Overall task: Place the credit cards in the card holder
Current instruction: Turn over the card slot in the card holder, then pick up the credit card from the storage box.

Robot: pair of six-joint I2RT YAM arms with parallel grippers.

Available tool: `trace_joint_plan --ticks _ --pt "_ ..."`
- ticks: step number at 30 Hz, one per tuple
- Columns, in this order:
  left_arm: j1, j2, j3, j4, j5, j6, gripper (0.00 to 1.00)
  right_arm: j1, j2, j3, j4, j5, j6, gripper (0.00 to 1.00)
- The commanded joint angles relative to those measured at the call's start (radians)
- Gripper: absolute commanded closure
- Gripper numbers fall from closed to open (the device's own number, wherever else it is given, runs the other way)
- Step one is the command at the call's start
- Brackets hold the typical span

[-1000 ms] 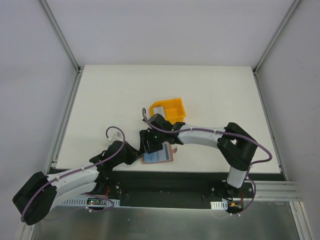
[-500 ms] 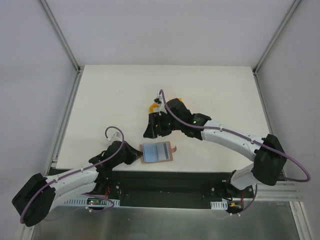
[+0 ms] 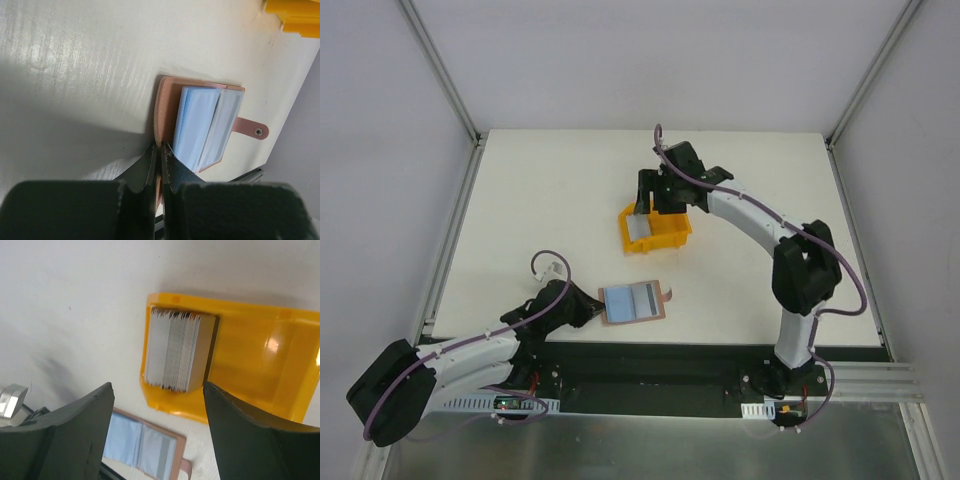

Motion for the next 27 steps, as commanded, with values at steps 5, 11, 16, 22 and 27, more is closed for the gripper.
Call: trace_joint_plan --ticks 5,11,16,22,27 --pt "0.003 0.003 0.022 -0.028 -0.003 0.062 1.00 -0.043 0.231 0.210 -0.086 -0.109 -0.028 0.24" --pt "0.004 0.000 0.019 -0.034 -0.009 0.065 1.00 -0.057 0.294 0.217 -0.084 -0.150 -0.024 0.23" --pt "0.003 0.015 0.022 -0.036 -0.005 0.067 1.00 -0.055 0.294 0.190 -0.049 -0.187 -0.016 0.23" --pt "0.003 0.037 0.033 -0.034 0.000 0.071 1.00 -0.055 0.312 0.214 -0.079 -0.227 -0.027 0.24" --pt "0.003 0.038 0.034 -0.033 0.001 0.071 1.00 -0.055 0.314 0.217 -0.105 -0.209 -0.045 0.25"
